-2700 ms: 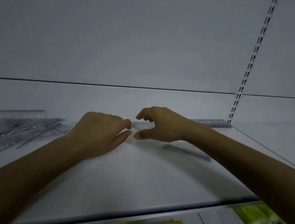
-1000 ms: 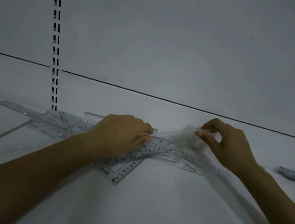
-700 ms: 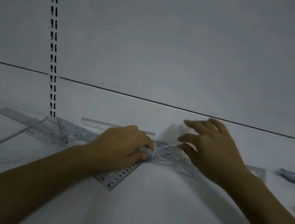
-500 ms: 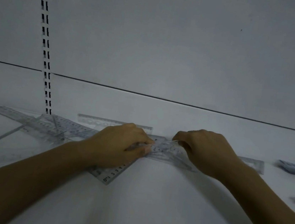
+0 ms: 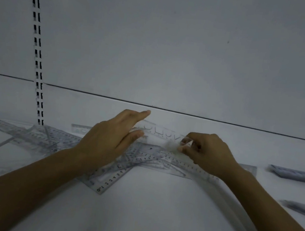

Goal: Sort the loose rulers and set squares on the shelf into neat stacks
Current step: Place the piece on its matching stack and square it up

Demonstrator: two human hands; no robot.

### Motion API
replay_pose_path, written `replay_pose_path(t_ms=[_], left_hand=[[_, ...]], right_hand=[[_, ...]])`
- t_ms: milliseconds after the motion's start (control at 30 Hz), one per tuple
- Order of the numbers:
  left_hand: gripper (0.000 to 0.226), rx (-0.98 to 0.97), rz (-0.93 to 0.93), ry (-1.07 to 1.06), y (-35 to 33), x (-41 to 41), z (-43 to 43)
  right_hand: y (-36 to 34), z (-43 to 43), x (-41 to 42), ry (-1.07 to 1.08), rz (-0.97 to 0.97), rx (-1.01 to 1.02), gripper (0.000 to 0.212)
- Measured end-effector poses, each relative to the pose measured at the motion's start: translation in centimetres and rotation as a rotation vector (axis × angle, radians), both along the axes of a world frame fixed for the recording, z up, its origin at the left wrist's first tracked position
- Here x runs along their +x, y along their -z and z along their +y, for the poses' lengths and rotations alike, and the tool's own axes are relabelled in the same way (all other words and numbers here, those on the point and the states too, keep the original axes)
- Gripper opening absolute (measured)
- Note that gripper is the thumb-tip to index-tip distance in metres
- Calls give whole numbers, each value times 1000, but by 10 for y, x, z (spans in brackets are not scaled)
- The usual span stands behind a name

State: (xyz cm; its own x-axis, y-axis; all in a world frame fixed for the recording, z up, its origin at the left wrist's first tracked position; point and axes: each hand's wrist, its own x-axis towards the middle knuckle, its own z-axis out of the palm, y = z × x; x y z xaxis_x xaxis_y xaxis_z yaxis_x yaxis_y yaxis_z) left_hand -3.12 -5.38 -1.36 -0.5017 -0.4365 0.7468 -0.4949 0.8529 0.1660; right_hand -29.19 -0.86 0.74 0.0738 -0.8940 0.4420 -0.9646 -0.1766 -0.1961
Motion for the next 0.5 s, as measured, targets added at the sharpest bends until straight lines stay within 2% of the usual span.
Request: replay_pose_path(t_ms=[67,233,333,433,500], left_hand=[[50,-21,48,-15,-3,1,0],[50,-116,57,-52,-10,8,8],[55,-116,50,-47,-9,13,20],[46,-206,-101,-27,-12,2,36],[39,-313,-236,-53,-15,-14,47]], right_hand=[[-1,3,6,14,84,-125,26],[-11,24,22,-46,223,-260,39],[-34,51,23,-144,480,-432,34],[-53,77,11,-218,716,-505,29],[-62,88,-7,-231,782,-483,32]])
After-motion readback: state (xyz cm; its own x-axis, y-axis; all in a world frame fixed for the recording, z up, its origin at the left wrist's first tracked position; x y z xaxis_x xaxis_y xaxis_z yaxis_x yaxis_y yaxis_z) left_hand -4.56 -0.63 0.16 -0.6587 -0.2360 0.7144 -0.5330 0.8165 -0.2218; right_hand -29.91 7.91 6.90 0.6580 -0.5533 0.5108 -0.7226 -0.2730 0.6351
